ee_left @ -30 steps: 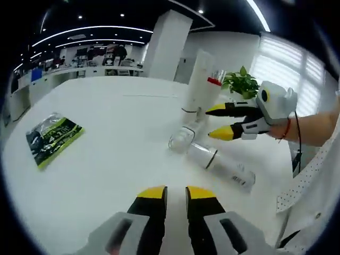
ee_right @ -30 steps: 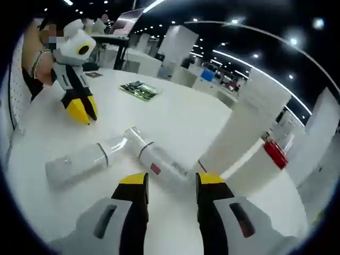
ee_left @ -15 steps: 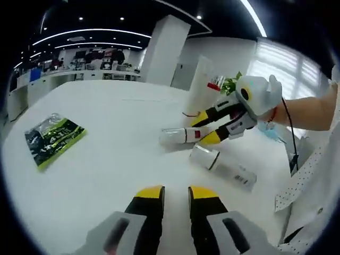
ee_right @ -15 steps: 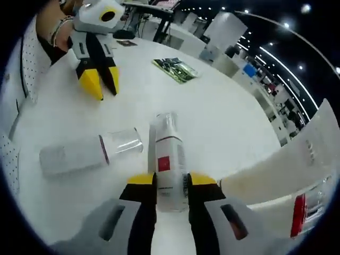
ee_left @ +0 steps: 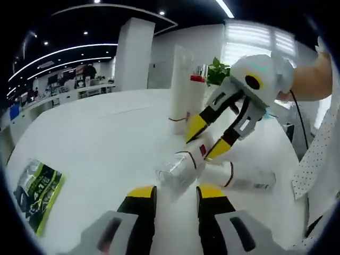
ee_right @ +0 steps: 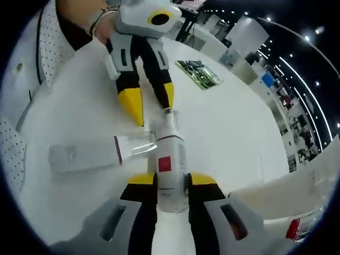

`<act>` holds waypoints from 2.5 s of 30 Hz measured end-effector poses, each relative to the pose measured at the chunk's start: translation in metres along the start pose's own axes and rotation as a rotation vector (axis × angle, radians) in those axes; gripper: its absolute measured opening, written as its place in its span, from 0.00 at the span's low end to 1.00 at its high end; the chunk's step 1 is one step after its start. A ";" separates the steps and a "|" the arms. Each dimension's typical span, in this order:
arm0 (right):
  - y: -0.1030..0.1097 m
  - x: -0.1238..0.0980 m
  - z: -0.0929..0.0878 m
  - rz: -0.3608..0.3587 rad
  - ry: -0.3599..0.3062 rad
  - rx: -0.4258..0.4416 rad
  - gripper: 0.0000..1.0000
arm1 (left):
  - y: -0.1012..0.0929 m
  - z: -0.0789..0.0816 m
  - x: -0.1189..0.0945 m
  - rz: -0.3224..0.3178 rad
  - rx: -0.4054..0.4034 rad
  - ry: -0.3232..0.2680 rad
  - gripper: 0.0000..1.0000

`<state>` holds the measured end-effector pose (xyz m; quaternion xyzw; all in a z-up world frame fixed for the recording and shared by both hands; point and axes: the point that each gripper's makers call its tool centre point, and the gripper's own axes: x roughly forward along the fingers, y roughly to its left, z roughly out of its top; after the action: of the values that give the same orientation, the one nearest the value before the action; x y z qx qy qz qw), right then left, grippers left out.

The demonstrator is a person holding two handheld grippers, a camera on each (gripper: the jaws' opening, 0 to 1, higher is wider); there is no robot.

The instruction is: Arrange the skincare products in the storage area until every visible bottle or jar stands upright without overlapping.

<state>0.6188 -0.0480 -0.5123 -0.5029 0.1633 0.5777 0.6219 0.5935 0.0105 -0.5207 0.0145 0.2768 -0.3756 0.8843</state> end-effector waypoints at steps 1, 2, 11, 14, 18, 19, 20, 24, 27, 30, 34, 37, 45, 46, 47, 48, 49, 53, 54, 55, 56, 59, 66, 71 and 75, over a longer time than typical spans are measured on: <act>0.000 0.000 0.000 0.001 0.003 -0.008 0.20 | -0.002 0.000 0.001 -0.022 -0.011 0.002 0.30; -0.001 0.000 0.001 0.003 0.002 -0.009 0.20 | -0.005 0.001 0.002 -0.049 -0.027 -0.005 0.29; 0.000 -0.002 0.000 -0.026 0.009 0.048 0.20 | -0.001 0.005 0.005 -0.076 -0.150 0.021 0.22; 0.000 -0.002 0.000 -0.046 0.012 0.058 0.20 | -0.002 0.007 0.004 -0.078 -0.161 0.028 0.22; 0.001 -0.003 -0.001 -0.079 -0.001 0.056 0.19 | -0.003 0.010 0.003 -0.079 -0.158 0.026 0.22; 0.001 -0.004 0.000 -0.099 -0.013 0.056 0.19 | -0.001 0.010 0.004 -0.071 -0.134 0.023 0.23; 0.003 -0.004 0.003 -0.099 -0.035 0.071 0.19 | 0.000 0.010 0.005 -0.069 -0.130 0.027 0.24; 0.003 -0.004 0.005 -0.120 -0.036 0.023 0.19 | 0.003 0.008 0.008 -0.089 -0.133 0.028 0.25; 0.003 -0.003 0.007 -0.110 -0.029 -0.052 0.18 | 0.001 0.008 0.008 -0.117 -0.109 0.037 0.26; 0.003 -0.003 0.010 -0.108 -0.013 -0.088 0.18 | -0.002 0.010 0.010 -0.135 -0.099 0.033 0.28; 0.001 -0.002 0.008 -0.115 -0.026 -0.060 0.18 | -0.005 0.009 0.009 -0.153 -0.139 0.031 0.26; 0.001 -0.002 0.007 -0.122 -0.028 -0.033 0.18 | -0.008 0.009 0.007 -0.157 -0.200 0.059 0.25; -0.006 0.000 0.005 -0.232 -0.017 0.059 0.19 | -0.013 0.017 -0.001 -0.075 -0.172 0.055 0.23; -0.007 -0.001 0.004 -0.245 -0.015 0.080 0.19 | -0.014 0.019 -0.002 -0.071 -0.171 0.057 0.22; -0.009 -0.002 0.003 -0.264 -0.013 0.101 0.19 | -0.015 0.021 -0.003 -0.067 -0.169 0.055 0.22; -0.010 -0.002 0.003 -0.273 -0.017 0.114 0.19 | -0.016 0.027 -0.007 -0.062 -0.179 0.032 0.22; -0.014 -0.005 0.004 -0.285 -0.053 0.228 0.20 | -0.017 0.039 -0.010 -0.064 -0.206 -0.022 0.21; -0.019 -0.008 0.010 -0.283 -0.140 0.377 0.20 | -0.018 0.068 -0.021 -0.056 -0.212 -0.121 0.20; -0.019 -0.009 0.010 -0.287 -0.139 0.373 0.20 | -0.018 0.069 -0.022 -0.052 -0.211 -0.116 0.20; -0.019 -0.008 0.009 -0.293 -0.132 0.375 0.19 | -0.019 0.071 -0.020 -0.045 -0.193 -0.109 0.20; -0.019 -0.009 0.009 -0.298 -0.132 0.380 0.19 | -0.020 0.072 -0.020 -0.042 -0.180 -0.108 0.20; -0.020 -0.011 0.007 -0.308 -0.143 0.418 0.19 | -0.025 0.078 -0.019 -0.038 -0.146 -0.107 0.19; -0.022 -0.016 -0.001 -0.352 -0.169 0.494 0.19 | -0.043 0.101 -0.007 -0.034 -0.053 -0.101 0.19; -0.023 -0.019 -0.008 -0.386 -0.169 0.552 0.18 | -0.053 0.113 0.004 -0.035 0.016 -0.077 0.19; -0.021 -0.021 -0.014 -0.386 -0.197 0.658 0.18 | -0.066 0.121 0.017 -0.055 0.072 -0.068 0.19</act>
<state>0.6364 -0.0676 -0.4925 -0.2405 0.1817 0.4122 0.8598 0.6165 -0.0768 -0.4148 0.0258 0.2331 -0.4098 0.8815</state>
